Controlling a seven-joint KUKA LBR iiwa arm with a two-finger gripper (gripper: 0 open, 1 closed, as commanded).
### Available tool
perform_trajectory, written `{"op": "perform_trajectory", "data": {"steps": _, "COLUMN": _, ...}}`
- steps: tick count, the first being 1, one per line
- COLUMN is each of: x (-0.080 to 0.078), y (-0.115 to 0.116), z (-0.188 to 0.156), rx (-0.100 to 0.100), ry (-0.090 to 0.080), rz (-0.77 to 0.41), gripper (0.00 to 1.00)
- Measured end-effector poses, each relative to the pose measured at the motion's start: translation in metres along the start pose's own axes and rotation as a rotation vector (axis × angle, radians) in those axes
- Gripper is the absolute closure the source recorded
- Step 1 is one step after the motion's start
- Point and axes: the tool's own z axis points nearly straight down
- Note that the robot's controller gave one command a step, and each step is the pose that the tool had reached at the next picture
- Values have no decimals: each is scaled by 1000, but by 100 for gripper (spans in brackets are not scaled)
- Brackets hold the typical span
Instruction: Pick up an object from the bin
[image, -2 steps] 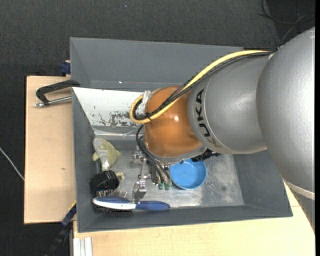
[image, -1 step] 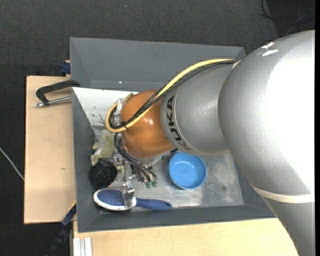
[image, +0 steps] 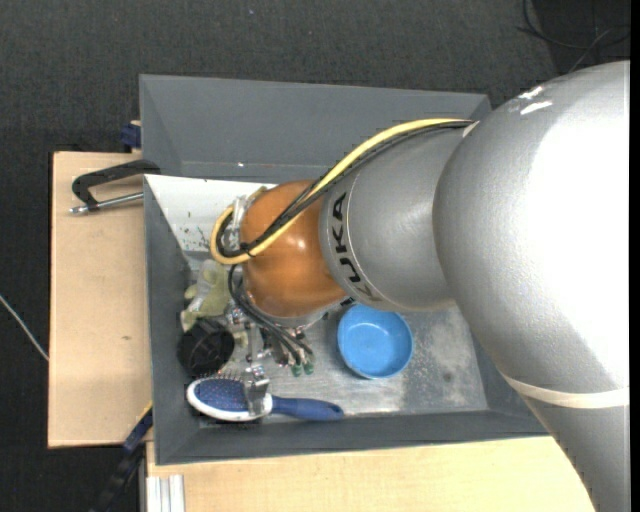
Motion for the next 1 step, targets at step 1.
{"op": "perform_trajectory", "data": {"steps": 1, "x": -4, "y": -34, "z": -110, "rx": -14, "ry": -18, "rz": -64, "gripper": 100}}
